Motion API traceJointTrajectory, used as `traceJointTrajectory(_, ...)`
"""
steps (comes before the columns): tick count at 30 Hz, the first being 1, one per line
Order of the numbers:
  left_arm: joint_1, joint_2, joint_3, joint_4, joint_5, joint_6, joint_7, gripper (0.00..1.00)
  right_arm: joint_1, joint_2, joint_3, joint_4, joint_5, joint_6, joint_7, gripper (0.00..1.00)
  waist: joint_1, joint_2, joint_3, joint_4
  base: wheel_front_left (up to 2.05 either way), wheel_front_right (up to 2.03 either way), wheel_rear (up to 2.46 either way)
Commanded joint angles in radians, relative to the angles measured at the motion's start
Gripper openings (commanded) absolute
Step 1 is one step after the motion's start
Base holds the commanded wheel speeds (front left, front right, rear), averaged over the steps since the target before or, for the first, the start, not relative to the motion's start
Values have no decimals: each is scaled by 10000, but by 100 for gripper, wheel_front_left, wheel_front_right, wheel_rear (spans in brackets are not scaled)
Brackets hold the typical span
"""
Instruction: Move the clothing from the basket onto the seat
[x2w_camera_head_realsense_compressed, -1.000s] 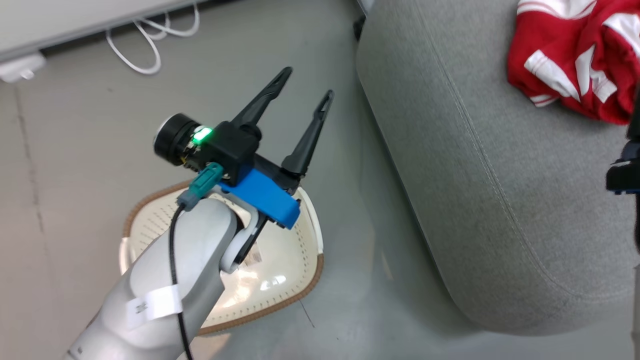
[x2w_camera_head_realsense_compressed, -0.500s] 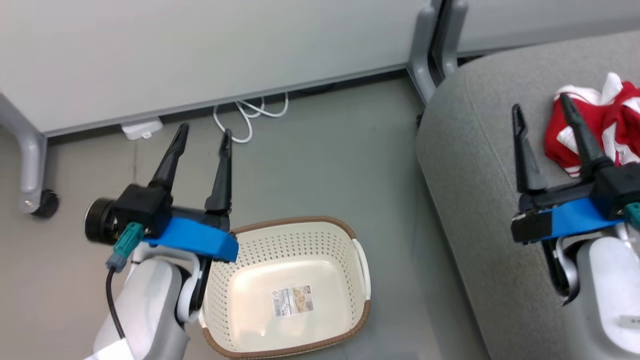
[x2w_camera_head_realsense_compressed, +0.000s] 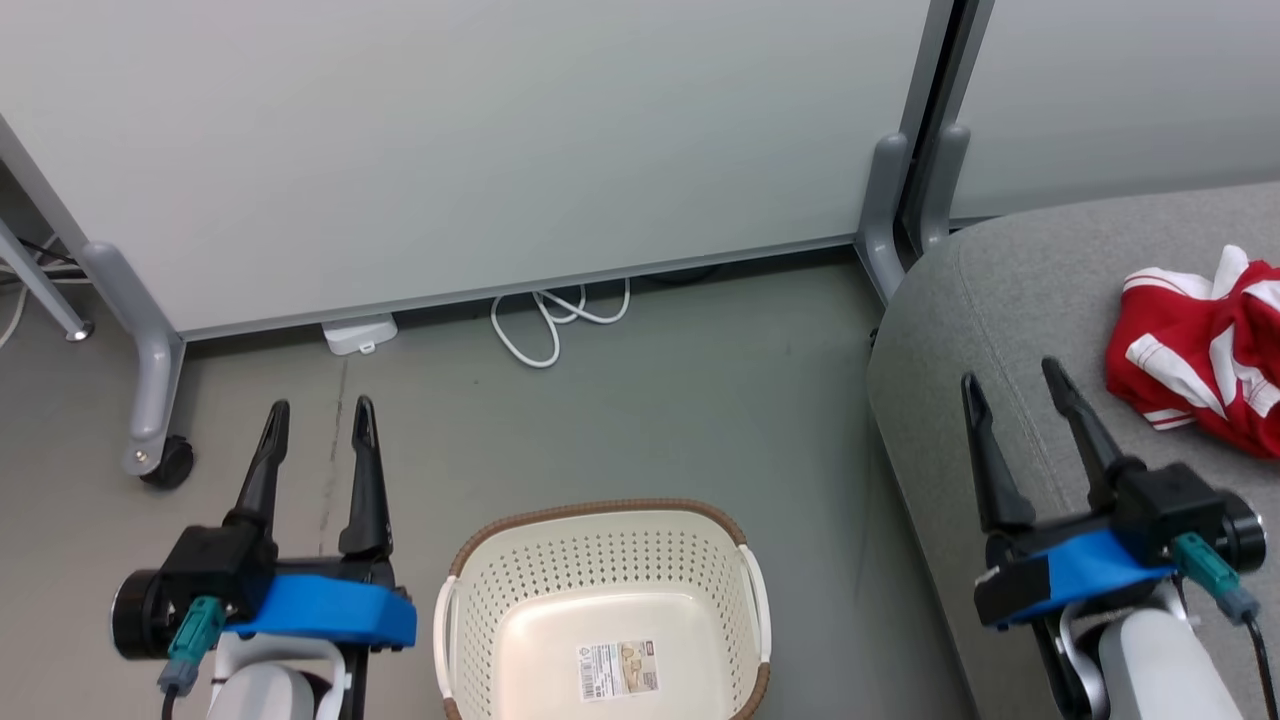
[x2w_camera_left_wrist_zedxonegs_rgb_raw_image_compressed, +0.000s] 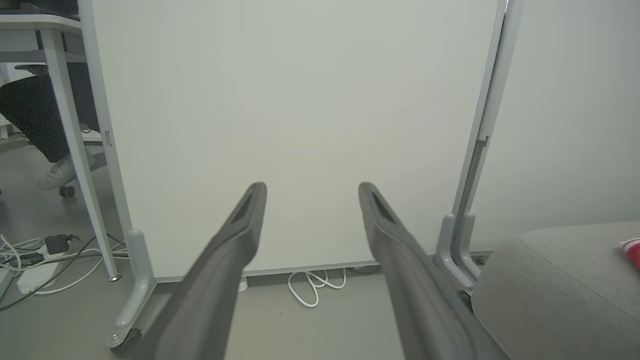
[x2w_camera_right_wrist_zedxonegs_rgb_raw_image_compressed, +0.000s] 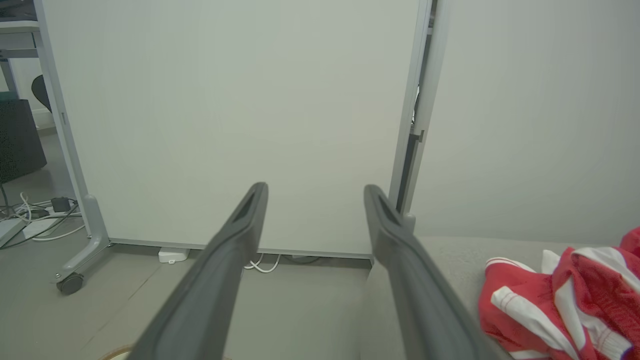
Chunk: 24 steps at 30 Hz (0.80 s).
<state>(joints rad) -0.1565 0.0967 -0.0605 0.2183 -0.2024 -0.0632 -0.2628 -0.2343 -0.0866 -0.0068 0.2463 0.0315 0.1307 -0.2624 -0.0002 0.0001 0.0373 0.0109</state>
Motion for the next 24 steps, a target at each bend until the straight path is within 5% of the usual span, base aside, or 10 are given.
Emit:
traceJointTrajectory(1,256,-53,189,-145,130,-115,-29,100,371,85,-72,29,64,1,-37,100,2,-1,-157,52,0,0,0)
traceJointTrajectory(9,966,-305,611,-51,358,-536,-29,100,1308,270,-394,76,218,1,-37,100,2,-1,-430,204,0,0,0)
traceJointTrajectory(24,1417,-456,495,248,345,-689,-29,100,2161,366,-536,139,701,1,-37,100,2,-1,-616,366,0,0,0)
